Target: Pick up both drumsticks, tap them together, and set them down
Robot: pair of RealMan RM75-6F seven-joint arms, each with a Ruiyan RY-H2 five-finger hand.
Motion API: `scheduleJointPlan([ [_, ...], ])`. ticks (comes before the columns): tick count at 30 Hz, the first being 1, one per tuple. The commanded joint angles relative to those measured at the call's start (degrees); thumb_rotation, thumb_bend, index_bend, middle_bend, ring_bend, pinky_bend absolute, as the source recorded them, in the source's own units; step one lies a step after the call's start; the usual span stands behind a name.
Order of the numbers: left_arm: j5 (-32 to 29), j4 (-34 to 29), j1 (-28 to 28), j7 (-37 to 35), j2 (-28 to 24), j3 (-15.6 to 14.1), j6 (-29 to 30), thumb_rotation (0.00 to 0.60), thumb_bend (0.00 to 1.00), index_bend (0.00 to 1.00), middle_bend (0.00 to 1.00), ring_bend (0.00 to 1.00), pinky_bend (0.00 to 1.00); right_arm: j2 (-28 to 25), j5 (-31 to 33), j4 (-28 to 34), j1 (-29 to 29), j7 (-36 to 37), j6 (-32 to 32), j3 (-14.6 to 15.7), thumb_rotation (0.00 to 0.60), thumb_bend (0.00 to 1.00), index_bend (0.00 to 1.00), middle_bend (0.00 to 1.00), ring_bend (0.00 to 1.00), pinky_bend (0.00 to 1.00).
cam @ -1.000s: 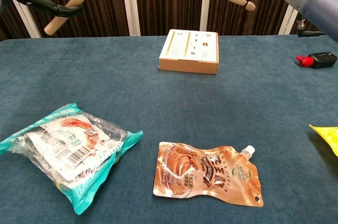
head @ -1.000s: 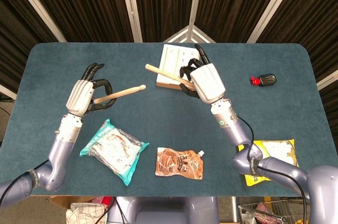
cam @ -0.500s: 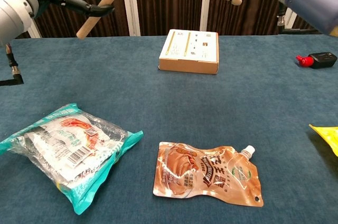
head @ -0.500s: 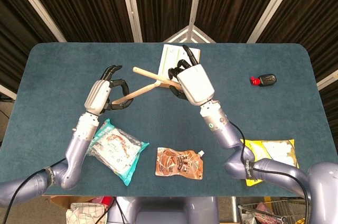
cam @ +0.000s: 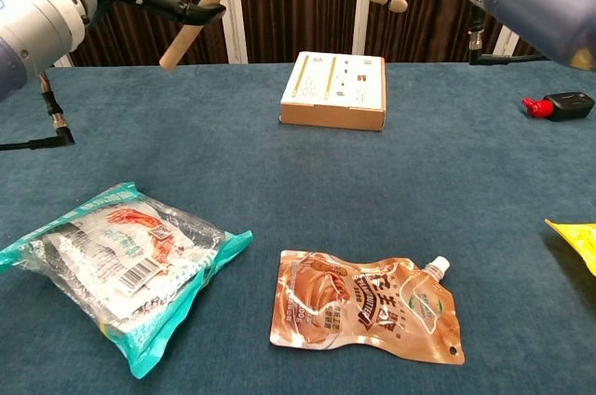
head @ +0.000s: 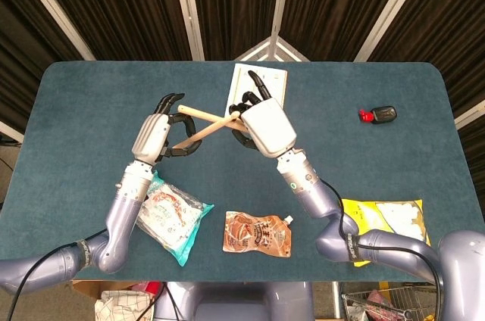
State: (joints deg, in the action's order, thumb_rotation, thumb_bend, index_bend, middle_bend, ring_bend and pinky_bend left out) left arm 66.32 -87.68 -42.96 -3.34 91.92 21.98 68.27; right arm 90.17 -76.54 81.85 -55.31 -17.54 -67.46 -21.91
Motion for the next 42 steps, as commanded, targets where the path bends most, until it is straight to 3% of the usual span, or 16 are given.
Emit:
scheduleJointPlan([
  [1,-0.59,-0.16,-0.06,0.47,0.4,0.36,0.31,0.6,0.4,0.66,0.64,0.1,0.0,-0.06,0.0,0.26,0.05,-0.12,-0.15,0.08,0.6,0.42,0.7,0.68,0.39,0.0],
  [33,-3.1,-0.98,1.16,0.79,-1.44,1.48,-0.24,0.6,0.39,0.66,0.64,0.1,0.0,-0.99,0.63,1.56,1.02,0.21,-1.26,0.23,0.6,0.42,0.7,0.68,0.39,0.0],
  [42,-0.91,-1.5,1.35,0.16,-2.51,-0.18,-1.38,0.6,0.39,0.66,0.64,0.1,0.0,-1.01,1.43,1.18,1.33,0.36,-1.63,-0.17,0.6,0.42,0.7,0.68,0.39,0.0],
])
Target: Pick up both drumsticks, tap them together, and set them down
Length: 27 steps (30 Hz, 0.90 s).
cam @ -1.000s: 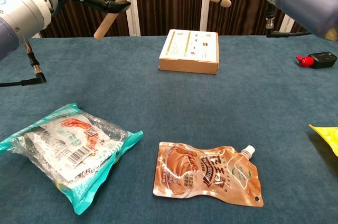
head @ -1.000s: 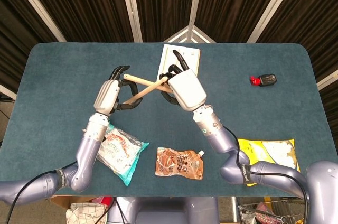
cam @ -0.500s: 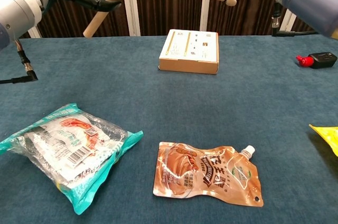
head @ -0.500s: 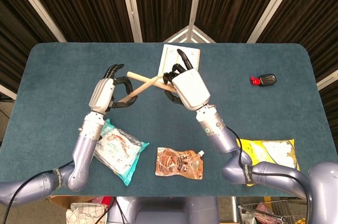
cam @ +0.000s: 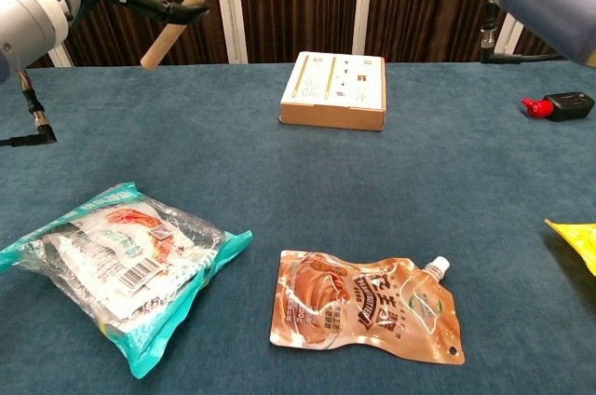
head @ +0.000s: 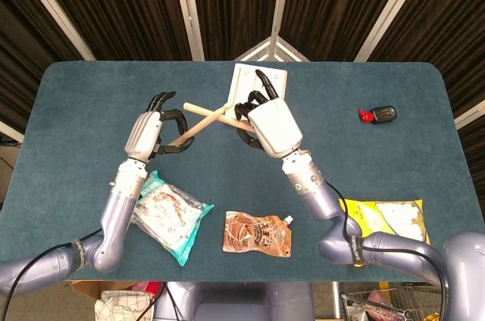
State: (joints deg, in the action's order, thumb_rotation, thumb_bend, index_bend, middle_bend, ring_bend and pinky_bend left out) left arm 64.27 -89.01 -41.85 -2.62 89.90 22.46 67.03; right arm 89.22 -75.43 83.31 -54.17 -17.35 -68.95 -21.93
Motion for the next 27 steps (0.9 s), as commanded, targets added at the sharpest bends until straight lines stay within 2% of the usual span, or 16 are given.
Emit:
scheduleJointPlan([
  [1,1.99,-0.26,0.49,-1.19,-0.9,-1.05,-0.13,0.6,0.39,0.66,0.64,0.1,0.0,-0.16,0.5,-0.53,0.36,0.3,-0.2,-0.17,0.6,0.42,0.7,0.68,0.39,0.0],
  [8,8.7,0.1,3.78,-5.66,-6.91,-5.33,-0.01,0.6,0.39,0.67,0.64,0.1,0.0,-1.13,2.15,-3.65,2.94,3.17,-0.87,0.41,0.6,0.42,0.7,0.68,0.39,0.0],
  [15,12.78,9.02,7.97,-5.14,-12.27,-11.22,0.51,0.6,0.39,0.67,0.64,0.1,0.0,-1.78,-2.7,-9.86,6.13,8.66,-2.65,5.1,0.6,0.43,0.7,0.68,0.39,0.0],
  [20,14.76,19.18,9.56,-4.75,-10.7,-14.1,1.22,0.6,0.39,0.67,0.64,0.1,0.0,-0.88,-6.15,-14.32,7.9,12.07,-4.13,8.29,0.6,0.43,0.7,0.68,0.39,0.0],
  [27,17.78,35.77,9.22,-5.18,-3.96,-16.85,0.62,0.6,0.39,0.68,0.64,0.1,0.0,1.79,-7.94,-19.34,9.75,15.17,-4.2,11.25,0.6,0.43,0.7,0.68,0.39,0.0],
])
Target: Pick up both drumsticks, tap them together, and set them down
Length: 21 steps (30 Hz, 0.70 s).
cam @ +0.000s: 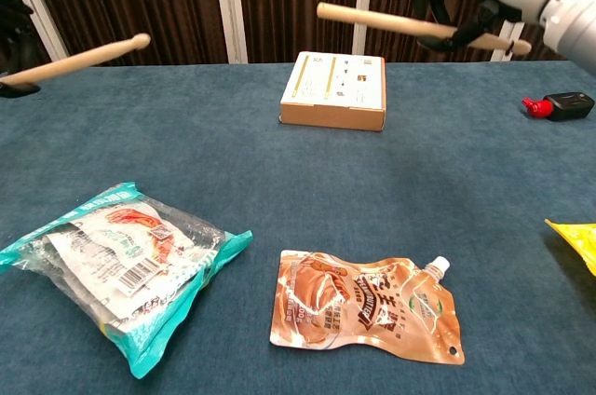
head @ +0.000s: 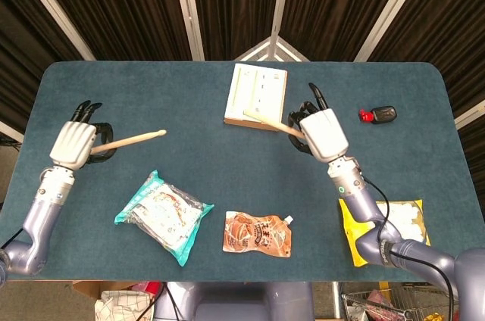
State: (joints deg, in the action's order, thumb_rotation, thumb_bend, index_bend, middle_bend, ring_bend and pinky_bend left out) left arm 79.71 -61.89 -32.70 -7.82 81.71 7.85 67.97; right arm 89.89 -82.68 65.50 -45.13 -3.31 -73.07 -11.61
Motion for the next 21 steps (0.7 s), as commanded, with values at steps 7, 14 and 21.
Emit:
scheduleJointPlan([
  [7,4.0,20.88,-2.09,2.8,10.58,-3.14,-2.06,0.6,0.39,0.67,0.64,0.1,0.0,3.09,-1.59,-3.97,1.16,3.45,-0.33,1.3,0.6,0.43,0.7,0.68,0.39,0.0],
  [14,5.45,27.91,-4.22,6.04,15.13,-3.74,-2.86,0.6,0.39,0.66,0.63,0.1,0.0,3.53,-2.47,-3.99,0.94,3.38,-0.57,1.11,0.6,0.43,0.7,0.68,0.39,0.0],
  [21,4.96,32.33,-5.34,7.69,18.44,-3.51,-4.98,0.6,0.39,0.66,0.62,0.1,0.0,3.67,-2.99,-4.08,0.81,2.08,0.37,1.44,0.6,0.43,0.7,0.68,0.39,0.0],
])
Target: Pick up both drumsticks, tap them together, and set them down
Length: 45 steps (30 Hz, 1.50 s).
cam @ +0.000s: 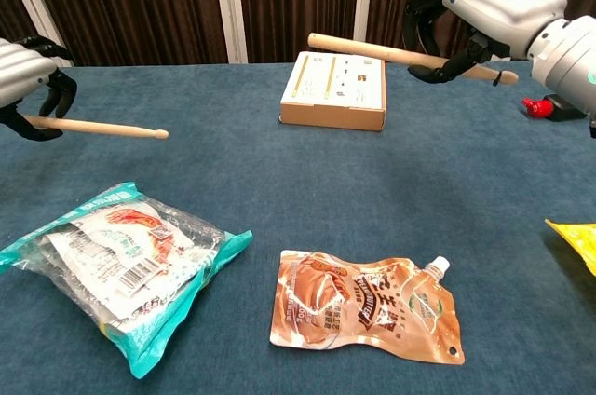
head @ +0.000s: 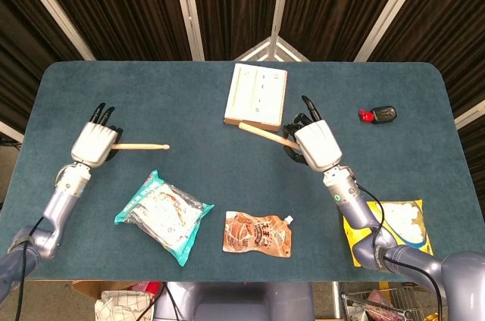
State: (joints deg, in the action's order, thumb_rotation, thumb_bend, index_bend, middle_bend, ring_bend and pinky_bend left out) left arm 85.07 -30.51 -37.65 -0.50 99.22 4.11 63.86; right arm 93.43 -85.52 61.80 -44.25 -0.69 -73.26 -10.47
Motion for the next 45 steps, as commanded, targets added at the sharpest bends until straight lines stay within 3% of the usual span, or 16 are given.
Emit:
scheduleJointPlan([
  [1,-0.75,1.33,-0.45,0.35,1.33,0.43,-1.36,0.6,0.39,0.66,0.62,0.1,0.0,0.29,-0.17,-0.74,-0.11,-0.84,0.89,0.42,0.6,0.43,0.7,0.68,0.39,0.0],
  [8,-1.3,3.51,-0.59,0.2,3.05,0.57,-2.58,0.6,0.39,0.65,0.62,0.1,0.0,3.49,0.9,-5.86,-0.96,-1.1,4.82,0.96,0.6,0.43,0.7,0.68,0.39,0.0],
  [20,-1.39,5.9,-0.76,0.03,4.25,0.27,-3.86,0.6,0.39,0.63,0.6,0.1,0.0,12.99,0.23,-20.29,-2.44,2.94,10.84,3.85,0.6,0.43,0.7,0.68,0.39,0.0],
  [31,-1.33,7.24,-1.08,-0.04,5.74,-0.14,-5.54,0.6,0.39,0.53,0.55,0.08,0.0,16.31,0.49,-24.42,-2.92,5.64,13.05,3.89,0.6,0.43,0.69,0.66,0.36,0.0],
  [38,-2.28,5.92,-0.6,0.22,5.14,0.48,-6.05,0.6,0.39,0.46,0.49,0.06,0.0,15.6,3.79,-21.88,-2.97,3.71,16.67,1.73,0.6,0.43,0.54,0.5,0.27,0.0],
  [45,-3.25,0.48,0.11,0.61,1.75,1.41,-5.35,0.6,0.38,0.31,0.29,0.0,0.0,11.88,9.09,-14.57,-2.22,-2.6,20.38,-1.16,0.6,0.43,0.3,0.32,0.17,0.0],
])
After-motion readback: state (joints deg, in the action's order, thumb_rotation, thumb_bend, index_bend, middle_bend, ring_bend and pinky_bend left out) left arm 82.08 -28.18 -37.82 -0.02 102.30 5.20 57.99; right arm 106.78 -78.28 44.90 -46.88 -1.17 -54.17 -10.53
